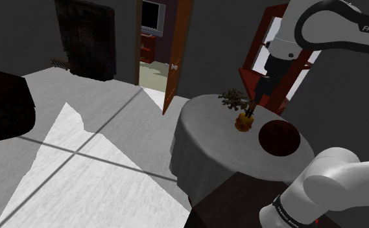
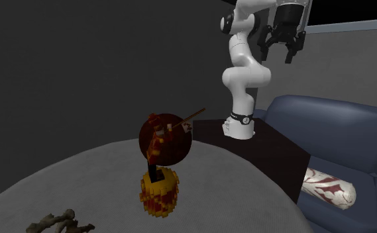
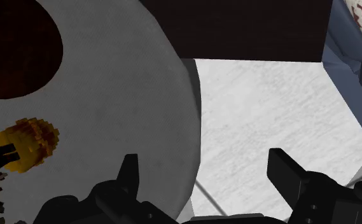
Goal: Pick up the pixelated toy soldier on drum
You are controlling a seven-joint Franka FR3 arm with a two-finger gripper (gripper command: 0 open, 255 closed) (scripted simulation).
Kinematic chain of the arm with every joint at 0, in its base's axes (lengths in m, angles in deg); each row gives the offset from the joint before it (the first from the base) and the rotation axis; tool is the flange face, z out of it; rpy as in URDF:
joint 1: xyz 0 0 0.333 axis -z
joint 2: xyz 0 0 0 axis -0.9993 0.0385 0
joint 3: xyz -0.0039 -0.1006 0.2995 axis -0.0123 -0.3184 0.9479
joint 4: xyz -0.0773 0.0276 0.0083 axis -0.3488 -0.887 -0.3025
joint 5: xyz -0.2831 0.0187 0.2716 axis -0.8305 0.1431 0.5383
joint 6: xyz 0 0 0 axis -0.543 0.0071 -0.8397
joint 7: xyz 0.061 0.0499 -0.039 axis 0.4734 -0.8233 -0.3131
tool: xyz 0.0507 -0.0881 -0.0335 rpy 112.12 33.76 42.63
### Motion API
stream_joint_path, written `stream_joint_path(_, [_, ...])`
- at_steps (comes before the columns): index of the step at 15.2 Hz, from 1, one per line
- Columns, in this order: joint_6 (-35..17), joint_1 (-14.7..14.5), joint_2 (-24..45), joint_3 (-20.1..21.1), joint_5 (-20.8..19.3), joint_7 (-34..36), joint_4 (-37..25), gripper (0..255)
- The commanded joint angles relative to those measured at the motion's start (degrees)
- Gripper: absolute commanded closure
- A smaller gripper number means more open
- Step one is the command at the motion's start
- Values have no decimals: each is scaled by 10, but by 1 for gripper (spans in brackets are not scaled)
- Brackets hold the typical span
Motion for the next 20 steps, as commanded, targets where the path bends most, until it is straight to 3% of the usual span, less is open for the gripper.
stream_joint_path(1, [0, 0, 0, 0, 0, 0, 0, 0])
stream_joint_path(12, [-124, 30, 83, -165, -67, -171, -1, 0])
stream_joint_path(20, [-211, 21, 208, -288, -56, -306, -65, 0])
